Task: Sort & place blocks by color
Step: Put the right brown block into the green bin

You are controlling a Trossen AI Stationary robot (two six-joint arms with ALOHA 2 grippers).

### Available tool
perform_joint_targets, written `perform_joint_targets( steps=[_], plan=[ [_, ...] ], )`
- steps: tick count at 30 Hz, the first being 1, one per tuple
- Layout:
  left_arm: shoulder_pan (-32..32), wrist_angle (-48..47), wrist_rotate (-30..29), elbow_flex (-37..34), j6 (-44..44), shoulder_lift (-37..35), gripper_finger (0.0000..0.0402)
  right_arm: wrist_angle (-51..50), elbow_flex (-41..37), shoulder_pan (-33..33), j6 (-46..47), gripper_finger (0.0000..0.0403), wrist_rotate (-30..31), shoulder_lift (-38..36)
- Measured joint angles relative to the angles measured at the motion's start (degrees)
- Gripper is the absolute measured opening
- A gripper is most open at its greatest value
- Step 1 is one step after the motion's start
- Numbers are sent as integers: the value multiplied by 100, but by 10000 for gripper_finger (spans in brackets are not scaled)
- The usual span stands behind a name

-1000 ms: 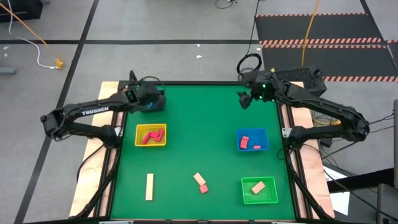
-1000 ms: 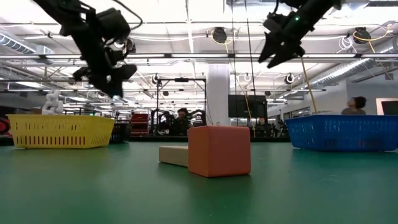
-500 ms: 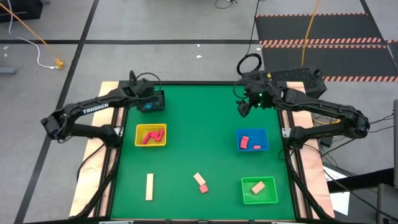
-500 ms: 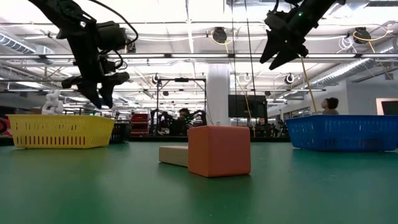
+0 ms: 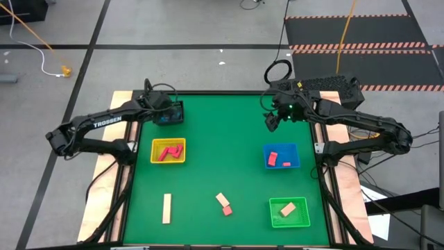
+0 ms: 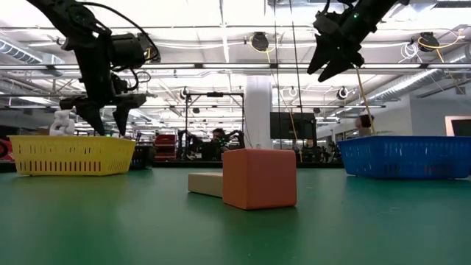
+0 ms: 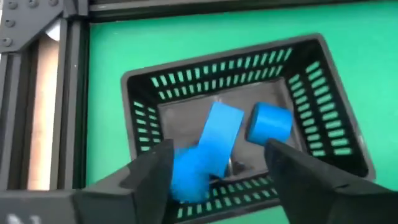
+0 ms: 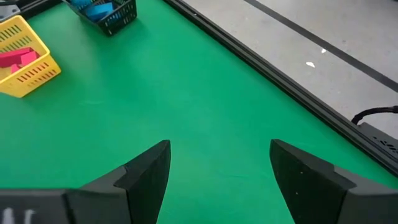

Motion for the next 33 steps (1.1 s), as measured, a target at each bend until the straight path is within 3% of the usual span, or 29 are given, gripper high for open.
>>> perform_joint_targets(
  steps=[5, 12, 21, 33],
  plan=[
    [0, 315, 95, 0, -354, -2, 273, 117, 0, -2, -29, 263, -211, 0],
    [-339, 1876, 1318, 2, -384, -2, 256, 337, 0, 163, -97, 263, -476, 0],
    [-1885, 4054, 1728, 6, -613, -2, 239, 596, 2, 828, -77, 263, -481, 73],
    [-3785, 5043, 1488, 9, -899, -2, 239, 1685, 7, 2216, 982, 263, -290, 962]
  ],
)
